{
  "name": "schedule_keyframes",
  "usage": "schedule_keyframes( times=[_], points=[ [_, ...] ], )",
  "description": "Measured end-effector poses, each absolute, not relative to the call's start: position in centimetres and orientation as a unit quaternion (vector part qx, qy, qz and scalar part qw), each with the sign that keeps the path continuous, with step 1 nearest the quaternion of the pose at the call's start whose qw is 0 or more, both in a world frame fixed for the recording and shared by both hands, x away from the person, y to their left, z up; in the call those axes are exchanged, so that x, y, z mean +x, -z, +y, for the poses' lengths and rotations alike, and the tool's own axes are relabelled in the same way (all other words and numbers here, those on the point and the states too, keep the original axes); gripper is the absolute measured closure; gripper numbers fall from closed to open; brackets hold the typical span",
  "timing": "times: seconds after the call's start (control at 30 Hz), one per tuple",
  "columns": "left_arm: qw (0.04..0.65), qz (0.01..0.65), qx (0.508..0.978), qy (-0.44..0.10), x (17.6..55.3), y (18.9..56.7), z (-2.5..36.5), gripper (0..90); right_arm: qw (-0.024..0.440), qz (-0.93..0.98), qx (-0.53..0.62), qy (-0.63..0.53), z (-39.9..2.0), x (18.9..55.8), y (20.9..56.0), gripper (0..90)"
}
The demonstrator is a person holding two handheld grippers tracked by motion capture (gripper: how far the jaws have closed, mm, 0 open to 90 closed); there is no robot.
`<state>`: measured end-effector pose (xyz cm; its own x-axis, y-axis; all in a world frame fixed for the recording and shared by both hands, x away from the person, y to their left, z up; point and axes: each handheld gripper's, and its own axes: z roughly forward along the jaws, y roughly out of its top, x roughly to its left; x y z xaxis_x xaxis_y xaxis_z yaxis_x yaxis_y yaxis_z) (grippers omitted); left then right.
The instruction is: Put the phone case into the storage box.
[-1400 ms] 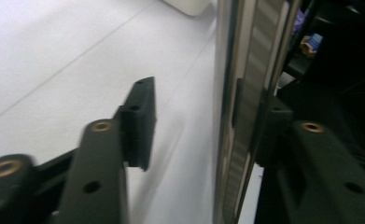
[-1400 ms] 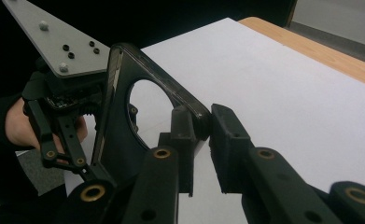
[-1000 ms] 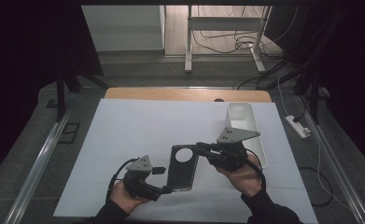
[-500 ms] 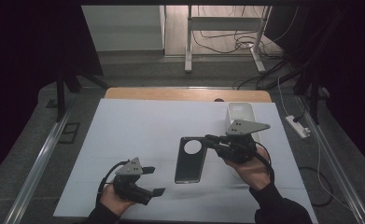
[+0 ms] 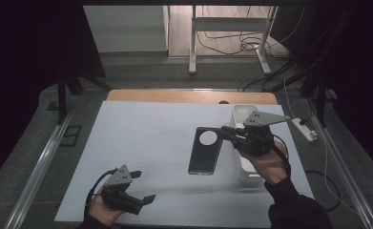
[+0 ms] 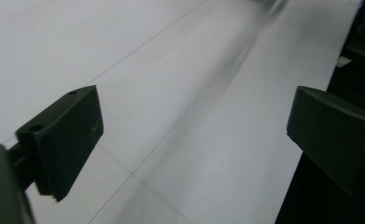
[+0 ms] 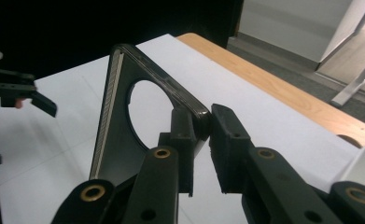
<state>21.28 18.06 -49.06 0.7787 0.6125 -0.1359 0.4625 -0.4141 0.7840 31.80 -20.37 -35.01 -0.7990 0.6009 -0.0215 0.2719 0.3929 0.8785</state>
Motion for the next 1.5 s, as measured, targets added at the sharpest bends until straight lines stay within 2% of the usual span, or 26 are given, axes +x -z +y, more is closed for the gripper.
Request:
schedule_keyframes(
  times=[0.4, 0.53, 0.97, 1.5],
  points=[
    [0.45, 0.358, 0.811, -0.105, 19.8, 49.3, 20.3, 0.7, 0.189, 0.81, 0.277, -0.481, -21.6, 33.1, 33.8, 79.2],
    [0.444, 0.364, 0.808, -0.129, 19.1, 49.6, 21.1, 0.0, 0.198, 0.808, 0.282, -0.479, -22.1, 33.6, 33.5, 79.2],
    [0.439, 0.399, 0.792, -0.146, 17.7, 50.0, 23.0, 0.0, 0.224, 0.801, 0.291, -0.473, -23.2, 35.4, 32.6, 79.3],
    [0.441, 0.409, 0.785, -0.15, 17.1, 50.2, 23.7, 0.0, 0.239, 0.795, 0.303, -0.468, -24.4, 36.9, 32.1, 79.3]
  ],
)
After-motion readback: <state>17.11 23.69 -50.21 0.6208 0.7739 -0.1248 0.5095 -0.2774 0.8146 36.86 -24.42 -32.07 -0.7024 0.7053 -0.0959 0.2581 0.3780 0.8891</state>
